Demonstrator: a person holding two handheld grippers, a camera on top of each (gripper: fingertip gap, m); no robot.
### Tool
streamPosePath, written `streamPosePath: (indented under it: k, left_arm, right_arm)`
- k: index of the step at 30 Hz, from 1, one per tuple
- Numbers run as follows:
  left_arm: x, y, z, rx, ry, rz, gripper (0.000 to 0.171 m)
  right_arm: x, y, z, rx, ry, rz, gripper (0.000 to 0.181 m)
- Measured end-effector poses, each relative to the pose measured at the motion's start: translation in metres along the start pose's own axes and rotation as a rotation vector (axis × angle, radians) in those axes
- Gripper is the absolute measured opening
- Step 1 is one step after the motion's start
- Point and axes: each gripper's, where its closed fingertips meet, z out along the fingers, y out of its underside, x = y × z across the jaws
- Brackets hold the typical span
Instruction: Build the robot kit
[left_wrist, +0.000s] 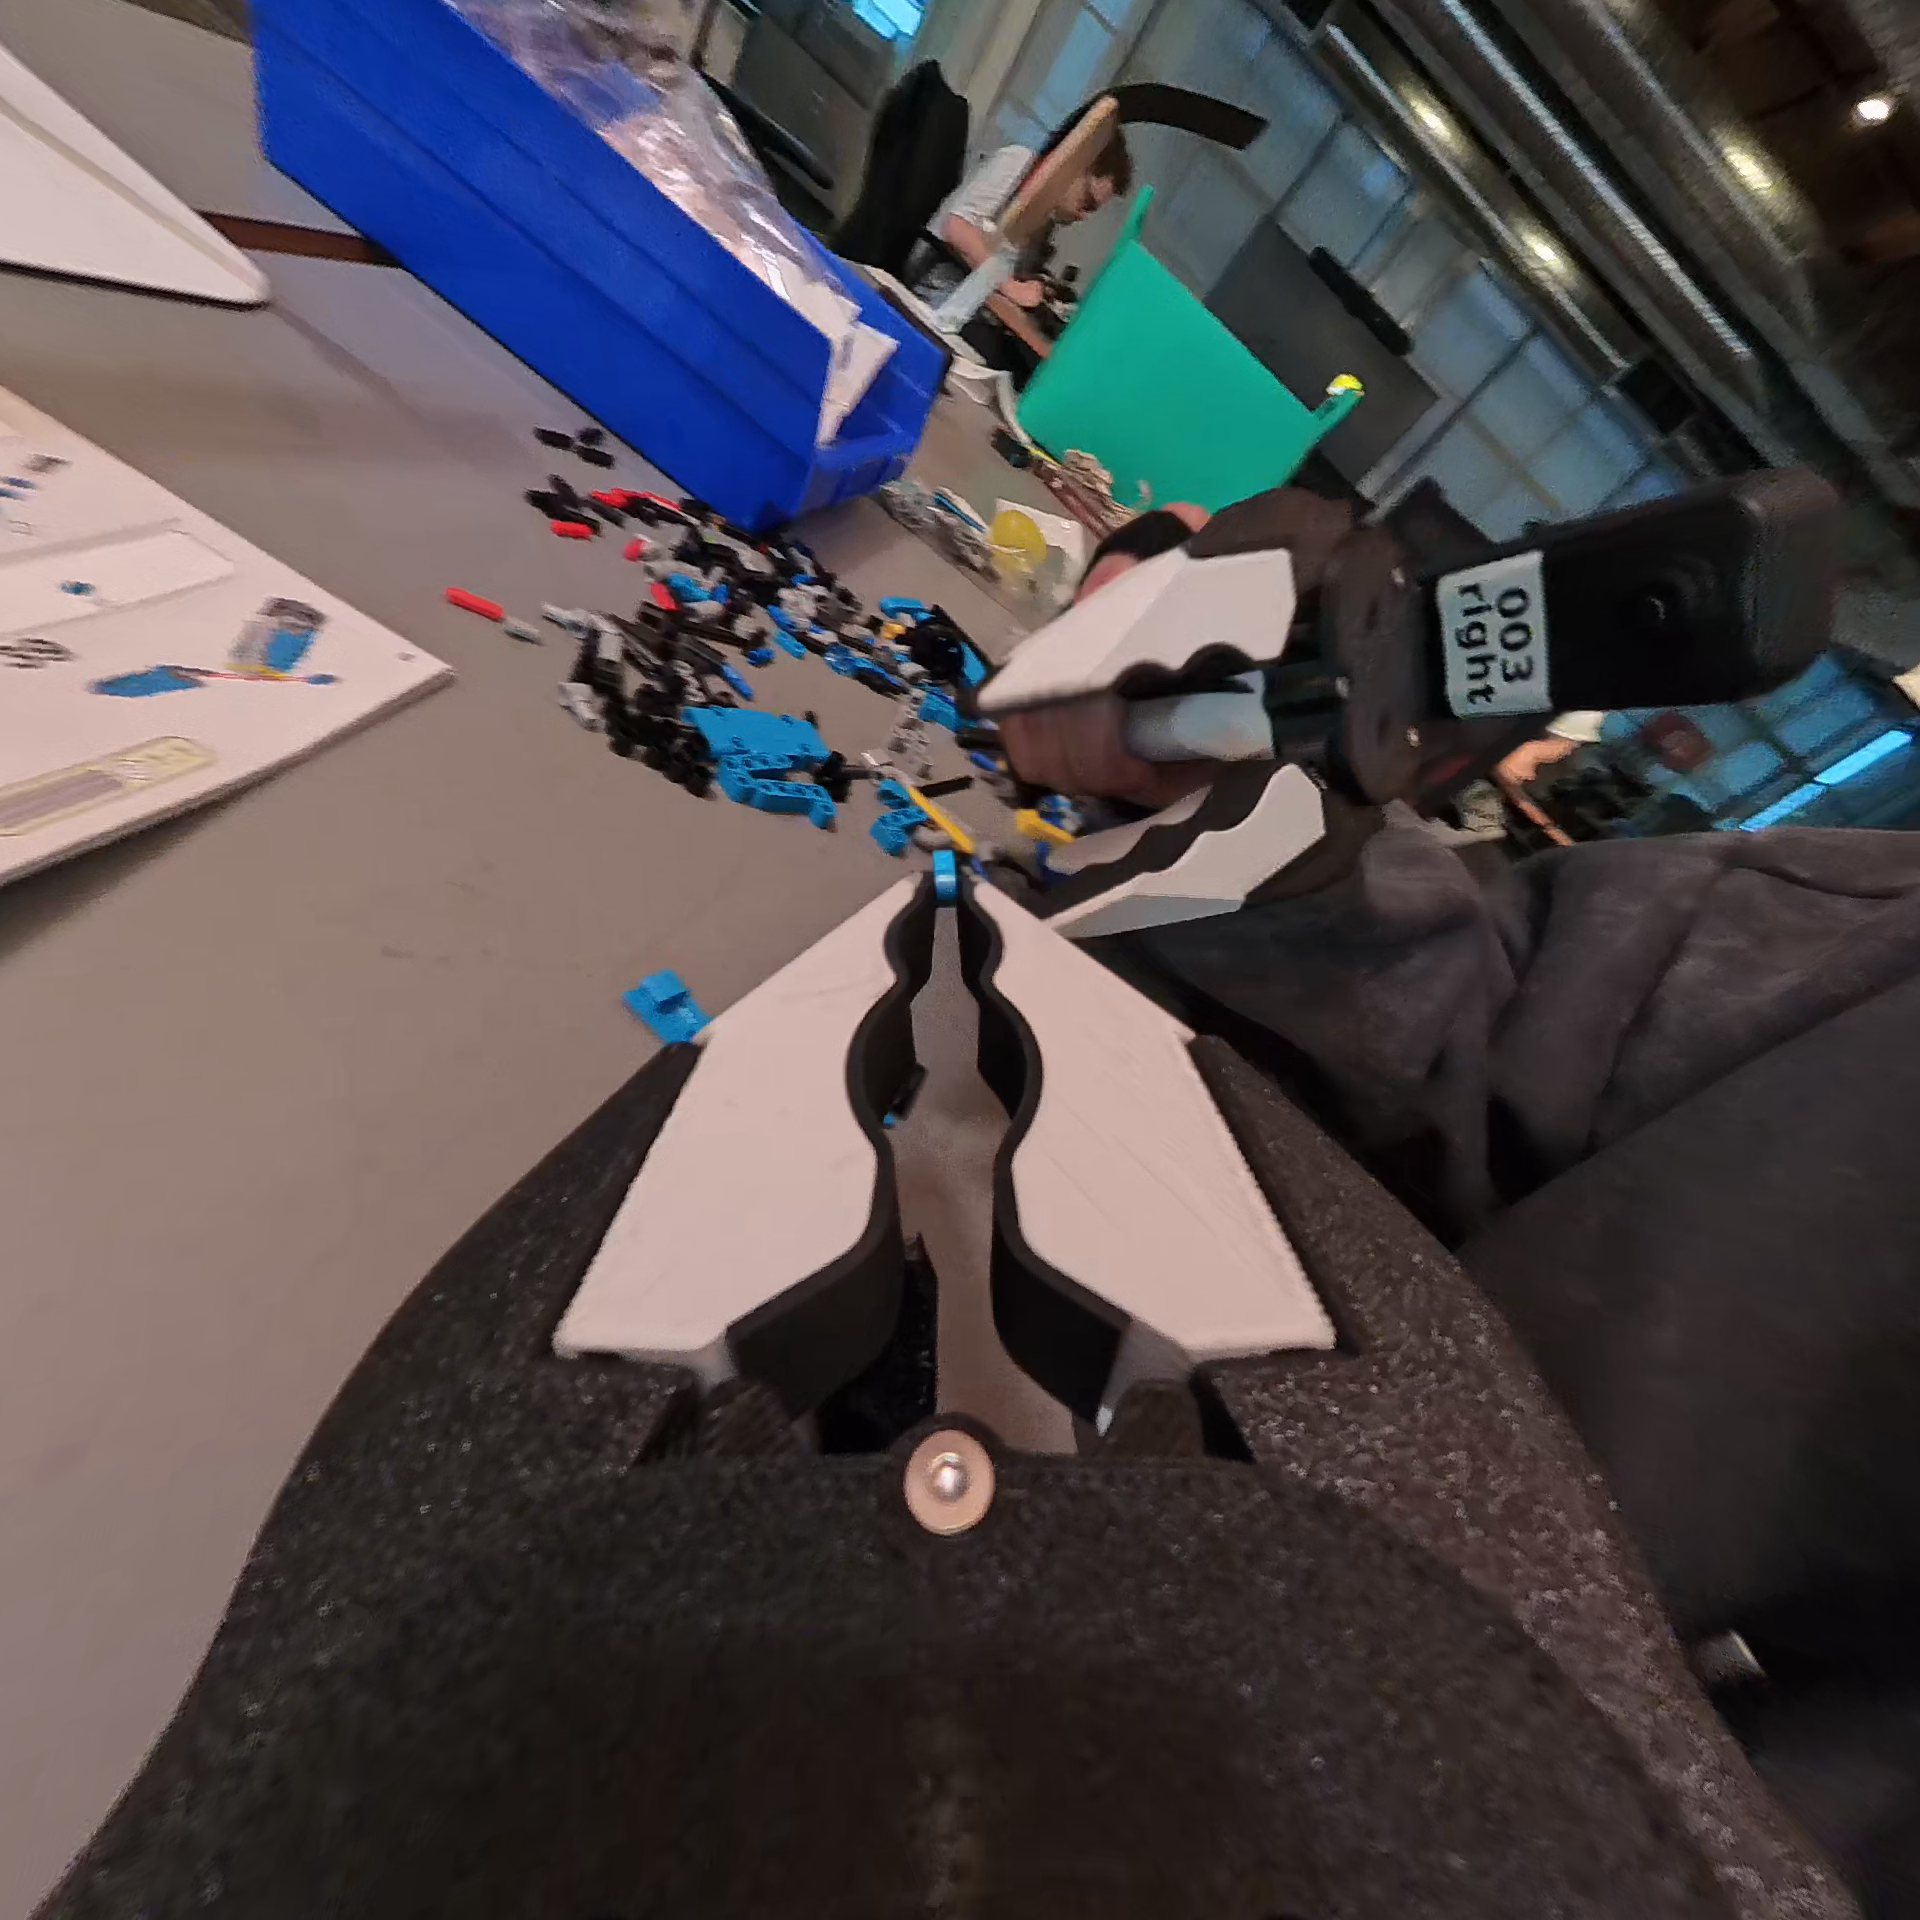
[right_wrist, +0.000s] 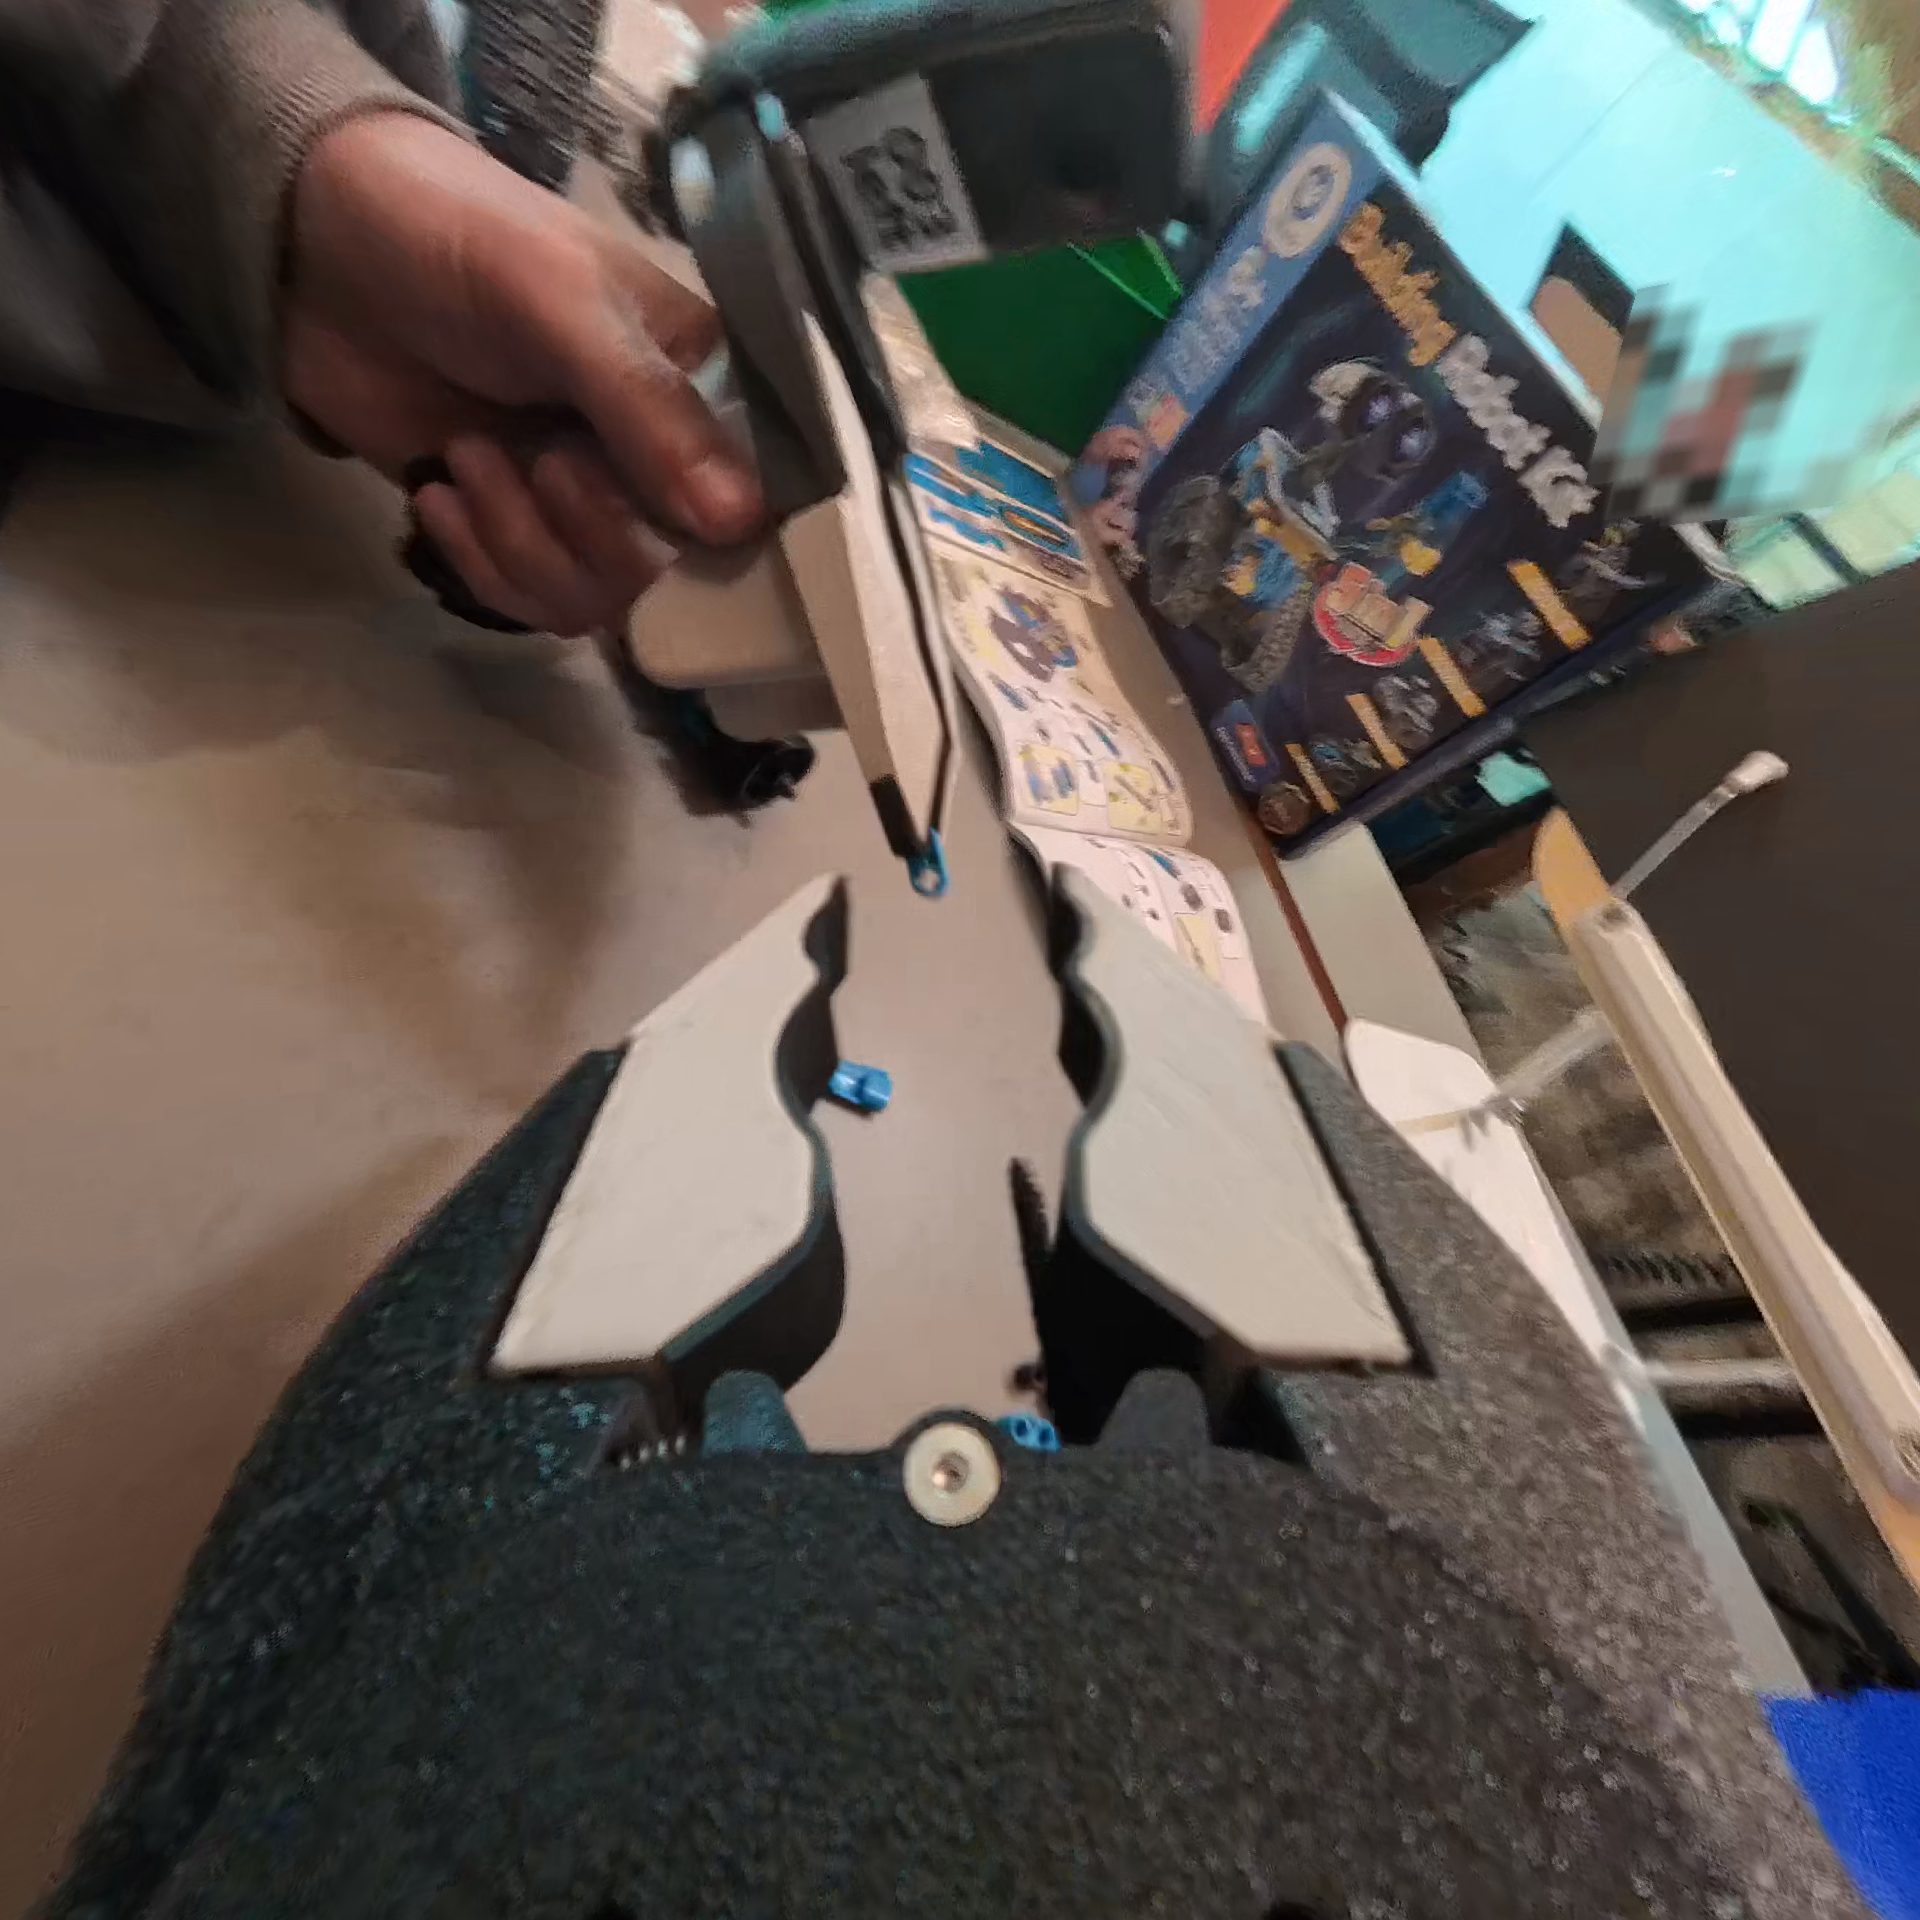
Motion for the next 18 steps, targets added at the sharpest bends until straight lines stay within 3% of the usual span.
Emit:
streamPosePath:
  k: [1, 2, 6, 11, 18]
  left_arm:
    - [-0.006, -0.002, -0.003, 0.010, -0.032, 0.001, 0.003]
    - [-0.011, -0.003, -0.005, 0.016, -0.061, 0.000, 0.003]
    - [-0.026, 0.000, -0.007, -0.001, -0.149, 0.001, 0.003]
    - [-0.029, 0.004, -0.006, -0.028, -0.182, 0.026, 0.003]
    - [-0.023, 0.009, -0.001, -0.066, -0.190, 0.092, 0.003]
  right_arm:
    - [0.005, 0.009, 0.000, -0.040, 0.026, -0.003, 0.040]
    - [0.005, 0.023, -0.001, -0.104, 0.012, 0.006, 0.031]
    - [-0.010, 0.075, -0.003, -0.308, -0.179, 0.199, 0.025]
    - [-0.030, 0.082, -0.003, -0.321, -0.367, 0.365, 0.025]
    - [-0.050, 0.089, -0.001, -0.373, -0.458, 0.353, 0.018]
